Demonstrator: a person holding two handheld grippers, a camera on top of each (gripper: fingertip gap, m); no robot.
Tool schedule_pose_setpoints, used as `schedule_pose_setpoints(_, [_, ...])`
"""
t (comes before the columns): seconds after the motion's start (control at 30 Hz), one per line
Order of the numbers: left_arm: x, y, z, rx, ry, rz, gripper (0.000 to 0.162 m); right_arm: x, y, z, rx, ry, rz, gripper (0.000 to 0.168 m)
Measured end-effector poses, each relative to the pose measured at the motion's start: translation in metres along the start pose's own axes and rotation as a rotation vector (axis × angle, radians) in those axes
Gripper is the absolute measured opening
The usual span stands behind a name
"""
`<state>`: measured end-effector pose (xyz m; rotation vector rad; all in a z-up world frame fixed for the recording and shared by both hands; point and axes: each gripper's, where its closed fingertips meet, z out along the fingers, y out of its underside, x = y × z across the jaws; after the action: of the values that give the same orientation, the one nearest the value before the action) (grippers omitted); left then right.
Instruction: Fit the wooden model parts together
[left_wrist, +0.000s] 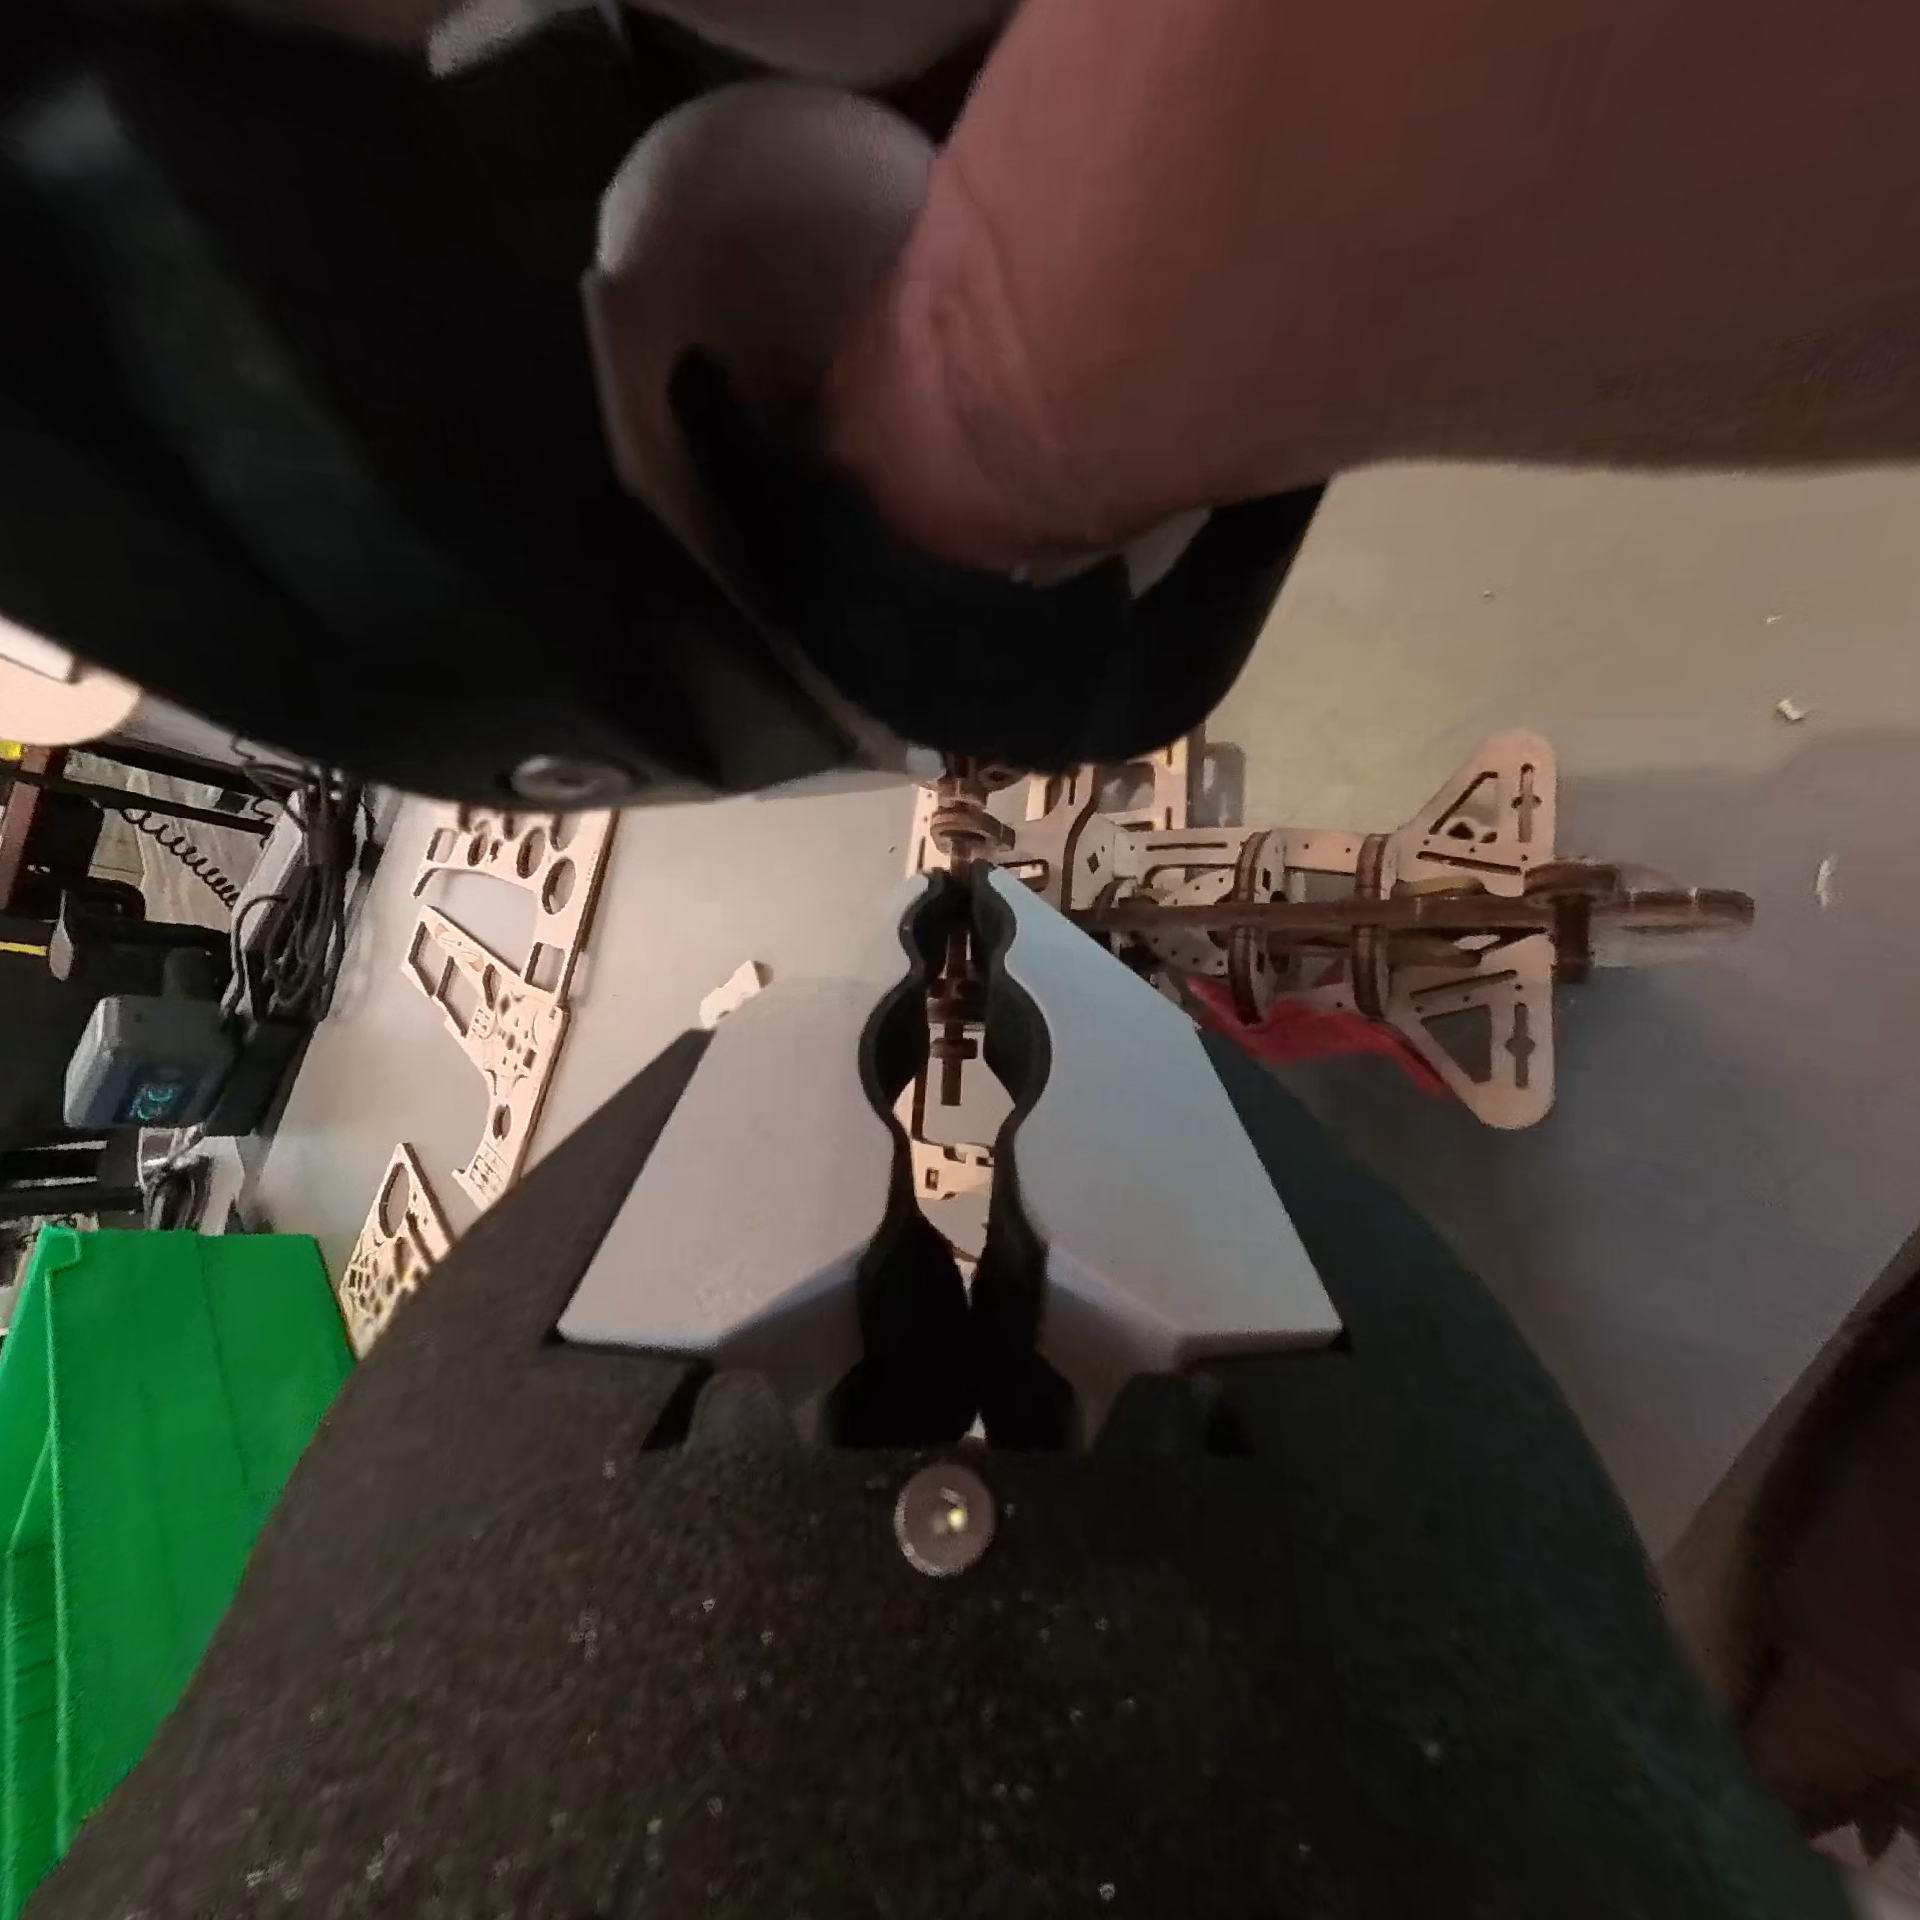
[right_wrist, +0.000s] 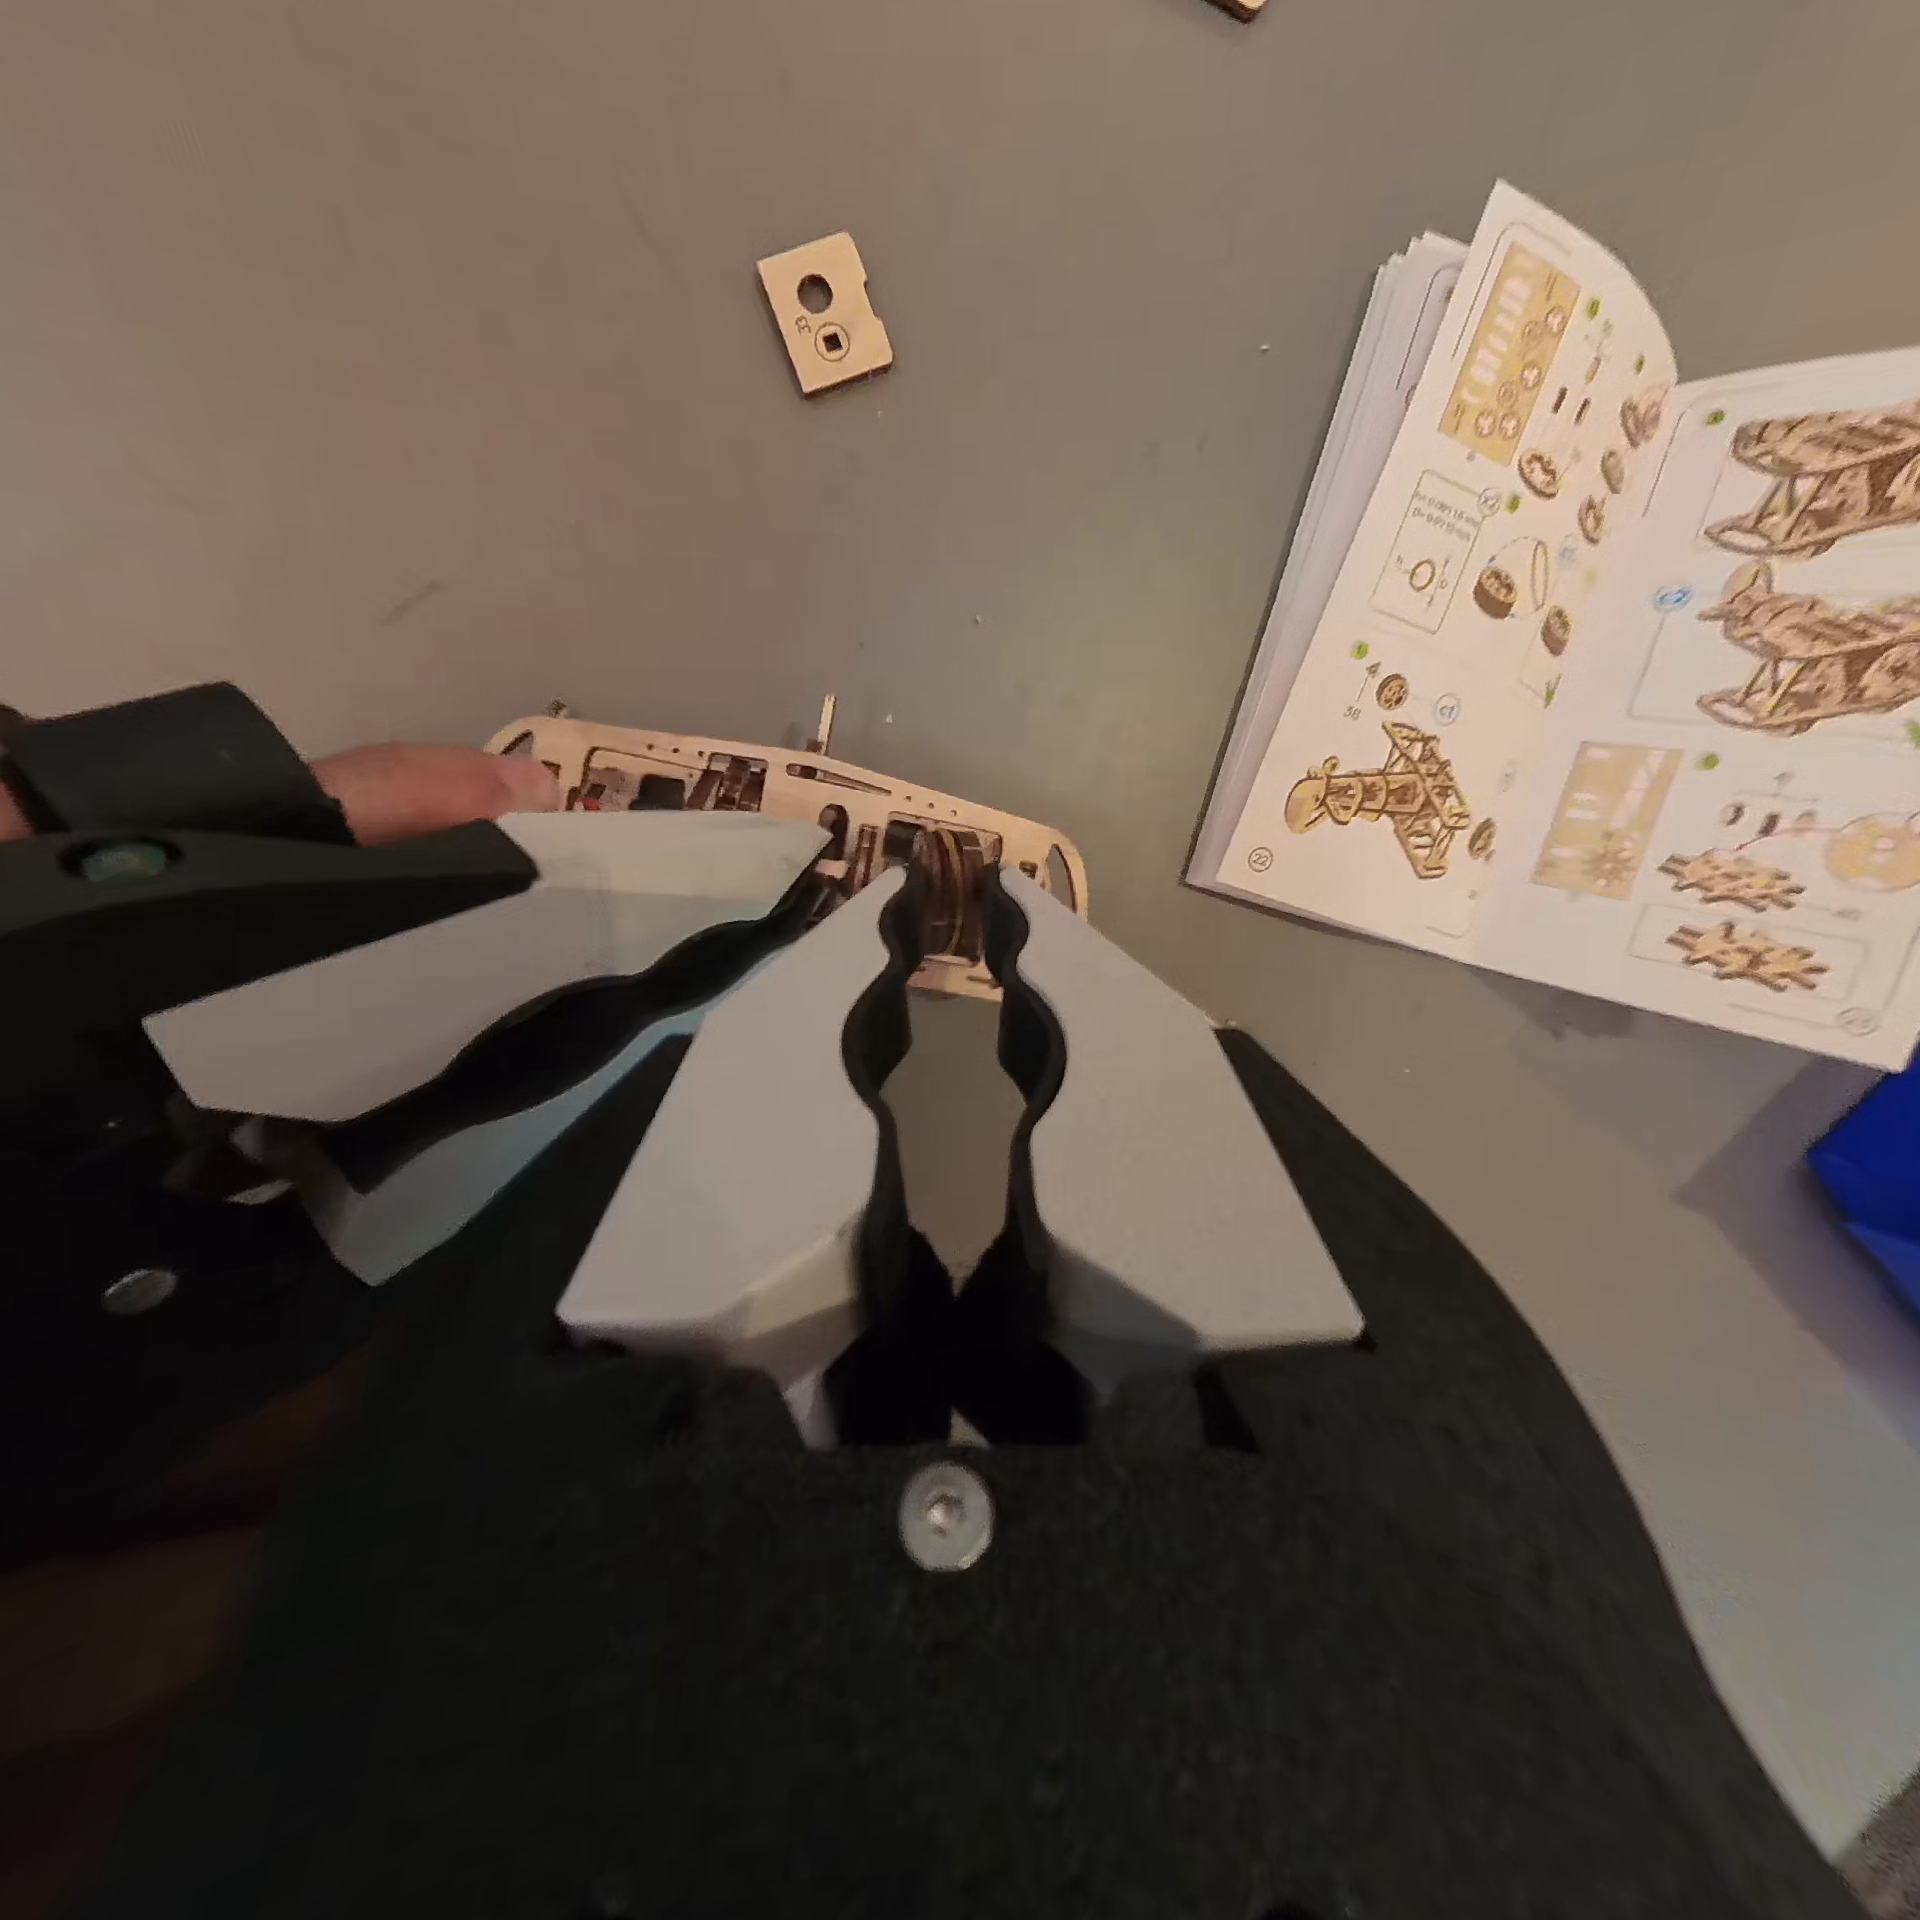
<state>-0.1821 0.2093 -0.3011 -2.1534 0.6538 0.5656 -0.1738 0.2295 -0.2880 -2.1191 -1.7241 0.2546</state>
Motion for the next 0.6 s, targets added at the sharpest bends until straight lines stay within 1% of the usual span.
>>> schedule_pose_setpoints(0.2, [0.0012,-0.0008,0.0022,-0.012,0.001,-0.016,0.0,0.0024,0.0011,0.0026,0.025,-0.075,0.128,0.009])
schedule_pose_setpoints(0.4, [0.0007,-0.0001,0.0017,-0.025,0.0,-0.036,0.0,0.0012,0.0016,0.0011,0.049,-0.094,0.118,0.009])
schedule_pose_setpoints(0.47, [0.0005,0.0005,0.0016,-0.034,-0.01,-0.033,0.0,0.0003,0.0022,0.0004,0.068,-0.117,0.156,0.009])
schedule_pose_setpoints(0.6, [0.0005,0.0001,0.0021,-0.038,-0.017,-0.017,0.0,0.0004,0.0033,0.0003,0.074,-0.127,0.156,0.009])
